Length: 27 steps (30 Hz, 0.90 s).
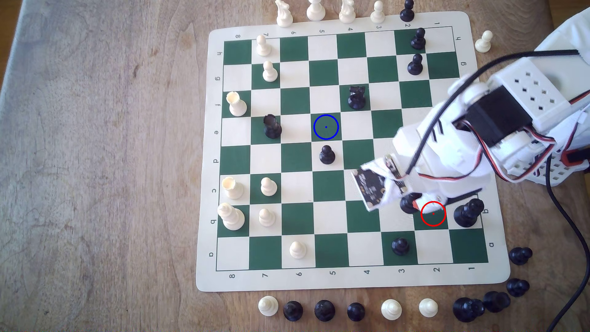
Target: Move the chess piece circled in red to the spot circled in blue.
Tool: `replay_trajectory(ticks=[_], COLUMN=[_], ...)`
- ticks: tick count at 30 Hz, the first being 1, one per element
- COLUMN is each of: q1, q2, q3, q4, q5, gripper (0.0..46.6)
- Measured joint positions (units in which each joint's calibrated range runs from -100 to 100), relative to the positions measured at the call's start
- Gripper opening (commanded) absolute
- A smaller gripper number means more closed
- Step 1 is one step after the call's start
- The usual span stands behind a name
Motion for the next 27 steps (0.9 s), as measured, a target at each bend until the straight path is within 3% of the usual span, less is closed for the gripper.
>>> replay_trajectory(ticks=[14,27], q1=[19.4,28.2], q2=[17.1,34.9], q3=[-20.7,-35.8], q4=[4.1,3.5], q5=[1.8,2.1], gripper=[0.4,0.4])
